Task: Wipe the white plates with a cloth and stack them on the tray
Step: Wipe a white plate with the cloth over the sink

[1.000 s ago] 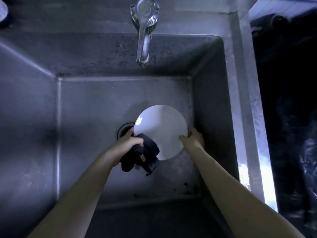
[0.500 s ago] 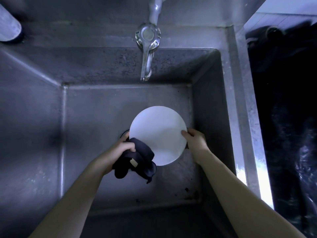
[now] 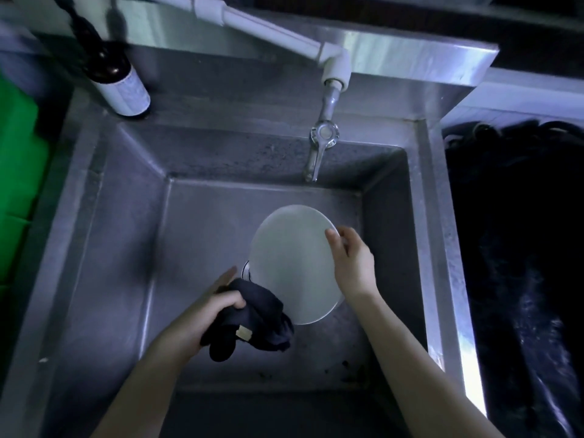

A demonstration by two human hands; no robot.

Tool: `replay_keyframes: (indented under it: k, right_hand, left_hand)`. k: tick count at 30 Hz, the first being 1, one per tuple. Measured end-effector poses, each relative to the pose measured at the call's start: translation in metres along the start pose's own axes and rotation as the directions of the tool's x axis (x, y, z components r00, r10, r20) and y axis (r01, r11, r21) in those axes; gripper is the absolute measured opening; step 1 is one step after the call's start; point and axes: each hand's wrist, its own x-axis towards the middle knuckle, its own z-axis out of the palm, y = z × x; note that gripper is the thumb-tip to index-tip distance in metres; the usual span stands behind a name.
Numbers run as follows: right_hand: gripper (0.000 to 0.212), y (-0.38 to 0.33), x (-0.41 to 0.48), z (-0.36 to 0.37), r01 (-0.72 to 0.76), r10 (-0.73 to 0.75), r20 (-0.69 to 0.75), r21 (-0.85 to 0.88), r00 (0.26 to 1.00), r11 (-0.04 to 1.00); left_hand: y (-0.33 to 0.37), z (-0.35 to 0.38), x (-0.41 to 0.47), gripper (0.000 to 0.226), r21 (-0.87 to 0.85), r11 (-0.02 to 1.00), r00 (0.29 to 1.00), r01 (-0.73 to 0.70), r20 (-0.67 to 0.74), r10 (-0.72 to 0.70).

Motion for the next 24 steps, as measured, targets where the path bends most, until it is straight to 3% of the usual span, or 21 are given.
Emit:
replay_keyframes:
  k: [1, 3, 5, 9, 12, 14, 16, 17, 18, 20, 21, 22, 24]
  right_hand:
    - [0.033, -0.005, -0.007, -0.005, 0.033, -0.033, -0.017, -0.021, 0.999, 0.999]
    - [0.045, -0.015, -0.022, -0.016, 0.070, -0.072, -0.060, -0.039, 0.996, 0.997]
    - [0.049, -0.023, -0.038, -0.028, 0.095, -0.097, -0.103, -0.023, 0.990, 0.995]
    - [0.056, -0.033, -0.069, -0.044, 0.053, -0.037, -0.136, 0.117, 0.990, 0.992]
    - [0.059, -0.039, -0.090, -0.050, -0.014, 0.051, -0.113, 0.312, 0.992, 0.950]
    - [0.050, -0.046, -0.103, -0.055, -0.003, 0.057, -0.123, 0.402, 0.991, 0.916]
    - [0.042, -0.053, -0.115, -0.066, 0.038, 0.022, -0.135, 0.425, 0.991, 0.905]
    - [0.041, -0.055, -0.121, -0.073, 0.056, 0.006, -0.141, 0.427, 0.990, 0.902]
    - [0.042, -0.056, -0.127, -0.080, 0.060, 0.008, -0.150, 0.444, 0.989, 0.894]
    - [0.041, -0.055, -0.138, -0.096, 0.022, 0.064, -0.150, 0.512, 0.987, 0.859]
    - [0.040, -0.054, -0.143, -0.103, -0.011, 0.099, -0.128, 0.559, 0.987, 0.829]
    - [0.040, -0.053, -0.148, -0.109, -0.042, 0.127, -0.096, 0.612, 0.987, 0.790]
    - [0.039, -0.052, -0.157, -0.118, -0.082, 0.161, -0.050, 0.691, 0.986, 0.719]
  left_hand:
    - [0.003, -0.002, -0.008, 0.049, 0.069, 0.996, 0.994, -0.063, -0.085, 0.069]
    - [0.014, -0.003, -0.028, 0.033, 0.246, 0.948, 0.928, -0.202, -0.261, 0.266]
    - [0.025, -0.004, -0.054, 0.038, 0.344, 0.871, 0.837, -0.349, -0.304, 0.456]
    - [0.049, 0.012, -0.101, 0.059, 0.594, 0.637, 0.567, -0.492, -0.337, 0.751]
    - [0.067, 0.050, -0.126, 0.069, 0.685, 0.345, 0.426, -0.641, -0.055, 0.903]
    - [0.064, 0.081, -0.142, 0.083, 0.711, 0.139, 0.423, -0.689, 0.239, 0.874]
    - [0.055, 0.104, -0.157, 0.091, 0.746, -0.040, 0.420, -0.664, 0.417, 0.806]
    - [0.051, 0.110, -0.162, 0.089, 0.740, -0.061, 0.408, -0.670, 0.435, 0.803]
    - [0.050, 0.112, -0.169, 0.083, 0.712, -0.009, 0.396, -0.702, 0.401, 0.826]
    - [0.052, 0.113, -0.179, 0.069, 0.639, 0.155, 0.374, -0.753, 0.222, 0.900]
    - [0.052, 0.113, -0.183, 0.061, 0.658, 0.180, 0.339, -0.731, 0.121, 0.933]
    - [0.052, 0.114, -0.186, 0.055, 0.723, 0.167, 0.295, -0.670, 0.053, 0.954]
    - [0.046, 0.126, -0.193, 0.047, 0.844, 0.098, 0.255, -0.527, 0.047, 0.966]
